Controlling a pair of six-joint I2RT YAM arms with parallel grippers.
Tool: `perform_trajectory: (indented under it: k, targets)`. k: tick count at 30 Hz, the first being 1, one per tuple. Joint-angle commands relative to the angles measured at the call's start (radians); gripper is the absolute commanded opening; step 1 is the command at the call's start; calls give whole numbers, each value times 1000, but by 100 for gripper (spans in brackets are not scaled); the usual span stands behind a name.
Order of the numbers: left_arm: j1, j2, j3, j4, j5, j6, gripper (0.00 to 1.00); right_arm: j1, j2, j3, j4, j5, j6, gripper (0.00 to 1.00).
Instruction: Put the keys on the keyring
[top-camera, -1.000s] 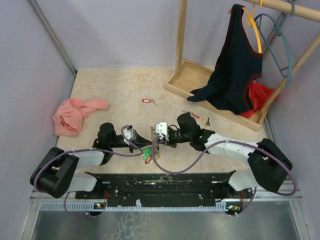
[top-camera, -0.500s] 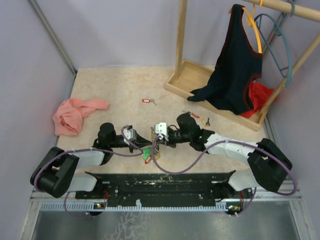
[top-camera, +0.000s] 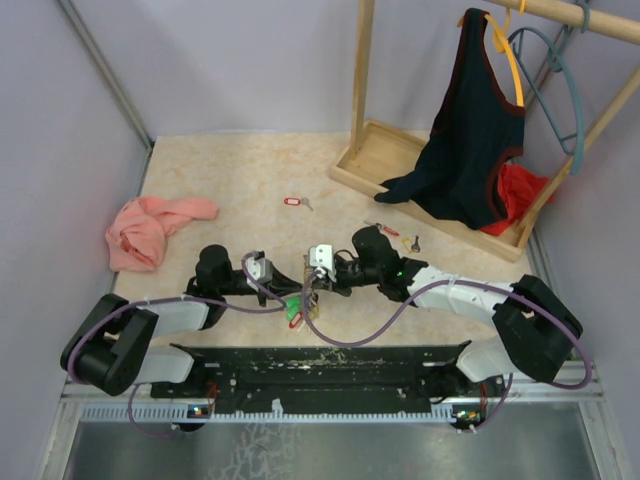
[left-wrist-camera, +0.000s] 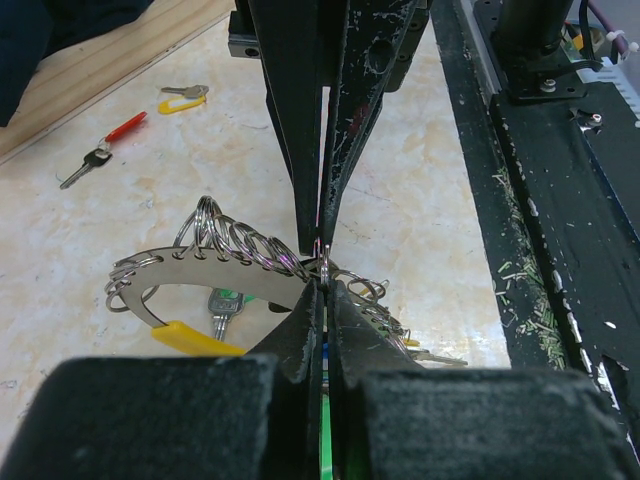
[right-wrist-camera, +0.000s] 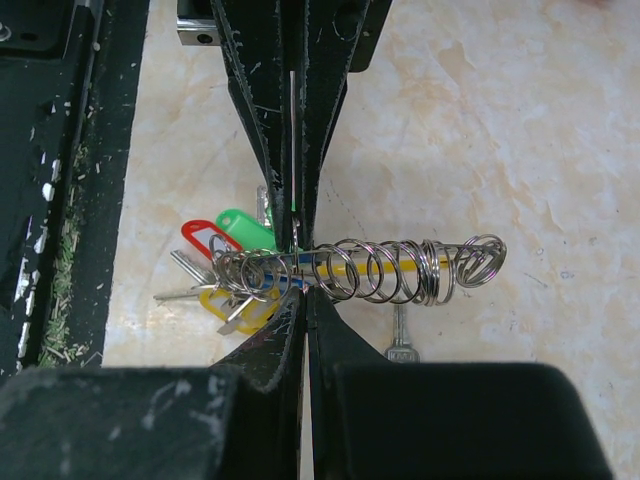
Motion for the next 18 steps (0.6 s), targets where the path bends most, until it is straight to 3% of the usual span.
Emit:
perform_trajectory:
  k: [1, 18]
  targets:
    - [5, 2, 28, 43, 31, 1, 0, 17, -16, 49, 51, -42, 14, 0]
    - [4, -23, 19, 27, 6, 14, 0, 16, -44, 28, 43, -26, 21, 0]
